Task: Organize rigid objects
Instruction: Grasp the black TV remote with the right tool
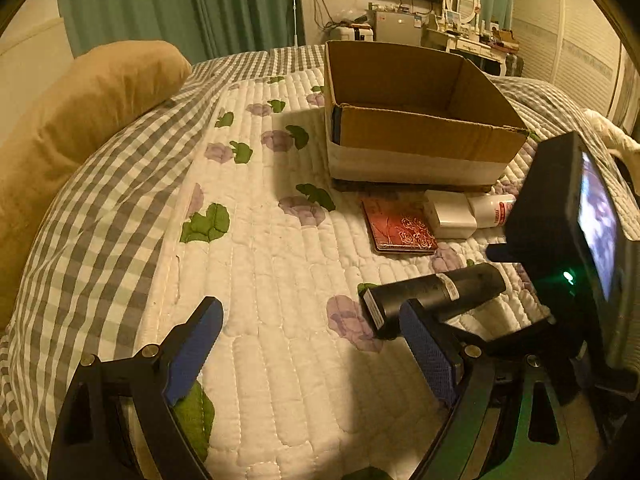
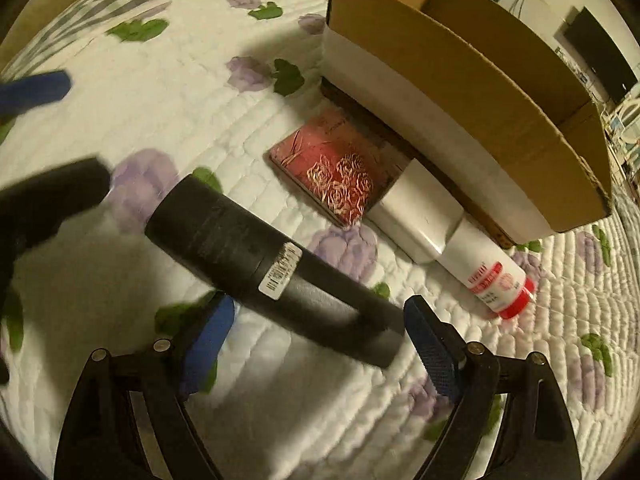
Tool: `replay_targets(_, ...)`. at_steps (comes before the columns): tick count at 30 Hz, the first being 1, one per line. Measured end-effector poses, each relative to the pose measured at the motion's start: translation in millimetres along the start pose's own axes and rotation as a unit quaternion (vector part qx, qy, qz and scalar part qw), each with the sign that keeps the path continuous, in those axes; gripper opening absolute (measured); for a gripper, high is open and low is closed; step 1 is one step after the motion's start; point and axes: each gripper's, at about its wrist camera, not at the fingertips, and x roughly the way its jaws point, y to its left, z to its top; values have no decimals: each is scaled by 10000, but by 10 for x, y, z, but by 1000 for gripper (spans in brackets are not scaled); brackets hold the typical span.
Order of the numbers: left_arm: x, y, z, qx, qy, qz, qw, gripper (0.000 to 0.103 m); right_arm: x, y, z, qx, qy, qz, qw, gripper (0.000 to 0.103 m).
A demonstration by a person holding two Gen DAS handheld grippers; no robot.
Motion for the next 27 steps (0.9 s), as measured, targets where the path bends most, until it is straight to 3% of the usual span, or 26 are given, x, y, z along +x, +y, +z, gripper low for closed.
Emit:
replay_targets(10, 17, 12, 18, -15, 39, 8, 10000, 92, 76, -164, 270, 322, -299, 434, 9981, 53)
replay_targets(13, 18, 2, 38, 36, 49, -5, 10000, 92, -60, -278, 276, 519, -529, 595, 9955, 38)
replay_targets(16, 23, -2, 85, 45, 74, -14, 10000, 92, -193, -406, 236, 828, -756, 634, 9917, 31)
replay_targets(24, 44, -152, 299, 198, 32, -125, 9997, 92, -668, -739, 101, 1544, -1328, 870, 9752, 19)
replay_targets(27, 171, -289, 377, 180, 137, -263, 9994, 92, -780, -854, 26, 1712, -1284, 629, 9748, 19)
